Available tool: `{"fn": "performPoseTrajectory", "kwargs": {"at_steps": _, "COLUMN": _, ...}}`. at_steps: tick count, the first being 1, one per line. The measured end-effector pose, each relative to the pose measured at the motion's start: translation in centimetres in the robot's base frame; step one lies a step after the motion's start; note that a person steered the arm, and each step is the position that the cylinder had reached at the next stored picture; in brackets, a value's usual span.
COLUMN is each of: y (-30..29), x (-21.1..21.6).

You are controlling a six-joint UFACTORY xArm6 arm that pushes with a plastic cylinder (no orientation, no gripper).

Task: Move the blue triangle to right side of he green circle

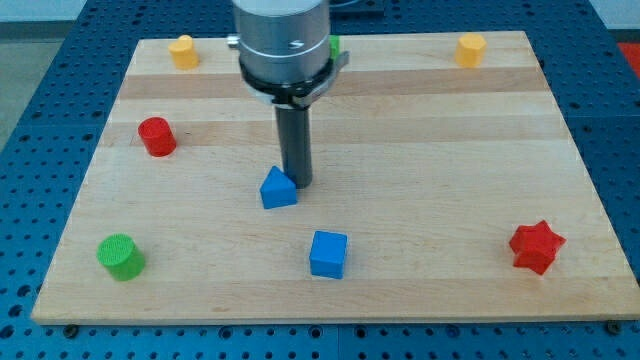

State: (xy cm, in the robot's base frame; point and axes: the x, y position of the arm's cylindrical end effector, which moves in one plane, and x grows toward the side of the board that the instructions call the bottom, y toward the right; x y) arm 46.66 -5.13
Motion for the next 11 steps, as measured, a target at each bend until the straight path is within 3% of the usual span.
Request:
{"fn": "performPoseTrajectory", "kwargs": {"at_steps": 2, "y": -4.2, "x": 2.2}}
{"fn": "performPoseTrajectory", "kwargs": {"at_steps": 8, "y": -6.4, "x": 10.9}}
{"fn": "performPoseTrajectory", "kwargs": {"at_steps": 11, "y": -11.0, "x": 11.2}}
